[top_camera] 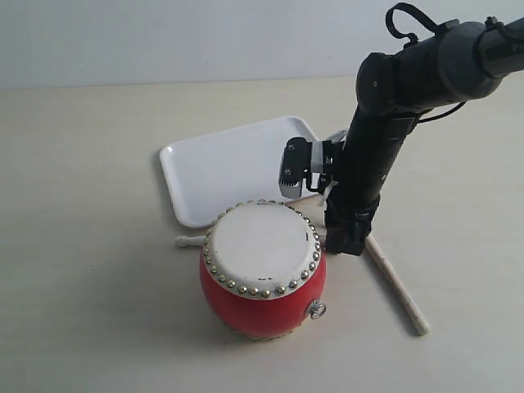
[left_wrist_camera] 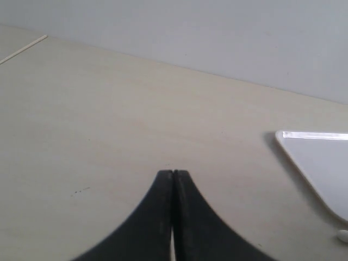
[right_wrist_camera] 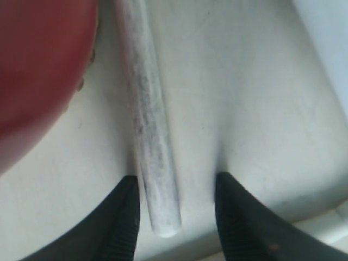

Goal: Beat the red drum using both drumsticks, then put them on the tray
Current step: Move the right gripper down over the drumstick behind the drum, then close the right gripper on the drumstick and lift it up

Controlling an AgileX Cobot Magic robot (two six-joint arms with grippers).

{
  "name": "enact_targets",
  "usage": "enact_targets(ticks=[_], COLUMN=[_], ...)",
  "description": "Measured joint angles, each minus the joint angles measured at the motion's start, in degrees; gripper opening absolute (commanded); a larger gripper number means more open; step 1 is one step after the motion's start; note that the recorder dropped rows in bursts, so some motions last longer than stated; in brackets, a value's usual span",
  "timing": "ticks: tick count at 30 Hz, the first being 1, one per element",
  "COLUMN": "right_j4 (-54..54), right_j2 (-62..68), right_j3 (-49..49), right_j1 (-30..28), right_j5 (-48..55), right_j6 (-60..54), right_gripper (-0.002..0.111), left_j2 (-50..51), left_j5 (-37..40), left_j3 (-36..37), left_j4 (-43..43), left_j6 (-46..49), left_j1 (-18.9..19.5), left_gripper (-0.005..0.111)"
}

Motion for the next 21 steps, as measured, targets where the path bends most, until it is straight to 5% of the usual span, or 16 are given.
enact_targets(ticks=[10, 21], right_j4=[-0.1, 0.1], right_j2=[0.1, 0.1], right_j3=[0.0, 0.0], right_j1=[0.0, 0.0], right_j5=[-0.2, 0.4], right_j6=[-0.1, -0.1], right_gripper=[0.001, 0.0], left_j2=[0.0, 0.0], left_j5=[0.0, 0.0], left_j3=[0.0, 0.0], left_j4=[0.0, 0.1], left_j6=[0.0, 0.0], left_j1=[0.0, 0.0], left_gripper=[0.0, 0.0])
